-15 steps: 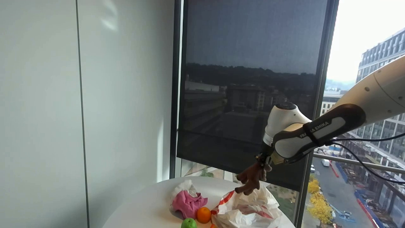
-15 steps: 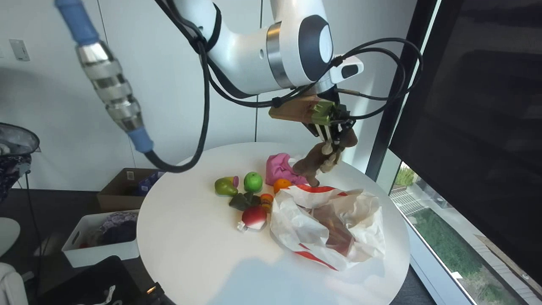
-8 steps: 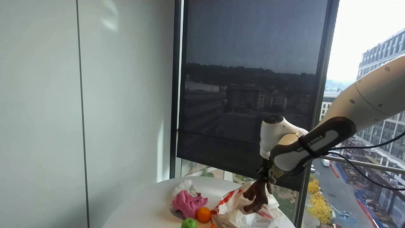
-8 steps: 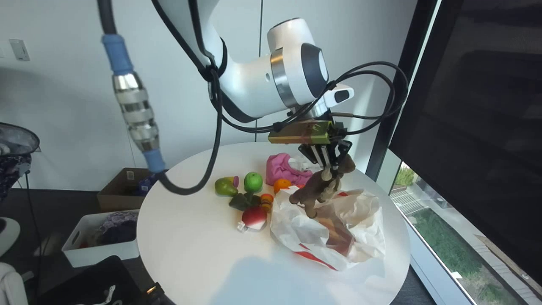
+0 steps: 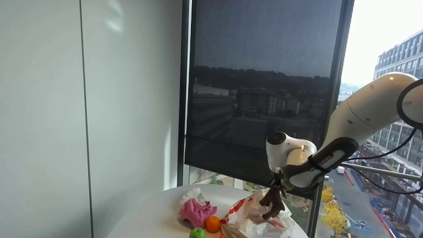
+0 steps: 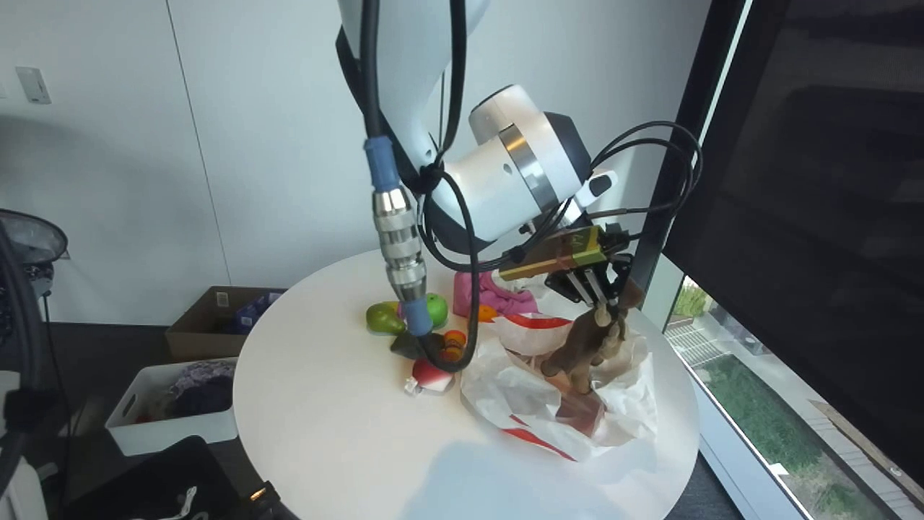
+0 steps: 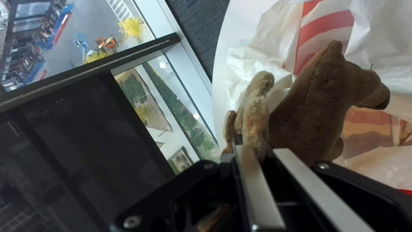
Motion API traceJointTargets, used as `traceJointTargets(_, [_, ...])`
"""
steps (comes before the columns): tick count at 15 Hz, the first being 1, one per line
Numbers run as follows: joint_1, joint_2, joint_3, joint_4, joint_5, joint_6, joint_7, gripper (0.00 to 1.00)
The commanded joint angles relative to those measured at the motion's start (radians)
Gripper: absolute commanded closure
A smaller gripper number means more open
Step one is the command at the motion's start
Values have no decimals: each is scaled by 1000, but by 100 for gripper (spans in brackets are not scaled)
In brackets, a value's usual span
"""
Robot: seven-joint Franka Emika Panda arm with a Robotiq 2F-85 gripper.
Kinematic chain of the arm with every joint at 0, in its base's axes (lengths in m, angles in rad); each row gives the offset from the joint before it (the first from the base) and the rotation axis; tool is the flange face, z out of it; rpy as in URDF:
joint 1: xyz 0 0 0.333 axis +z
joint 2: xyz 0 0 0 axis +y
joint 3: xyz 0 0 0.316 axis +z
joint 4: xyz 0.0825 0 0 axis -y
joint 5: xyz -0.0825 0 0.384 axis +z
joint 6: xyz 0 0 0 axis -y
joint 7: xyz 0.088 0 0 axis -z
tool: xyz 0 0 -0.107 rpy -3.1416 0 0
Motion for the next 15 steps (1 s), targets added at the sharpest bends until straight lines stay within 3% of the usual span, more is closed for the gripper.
traceJointTargets(1, [-13,59,-3,38,-34,42,15,90])
traceJointTargets(10, [1,137,-17,53,-96,117,-2,90])
traceJointTargets(13, [-6,145,8,29,-94,159,-29,89])
traceJointTargets(15, [8,167,0,43,-153,201,-14,89])
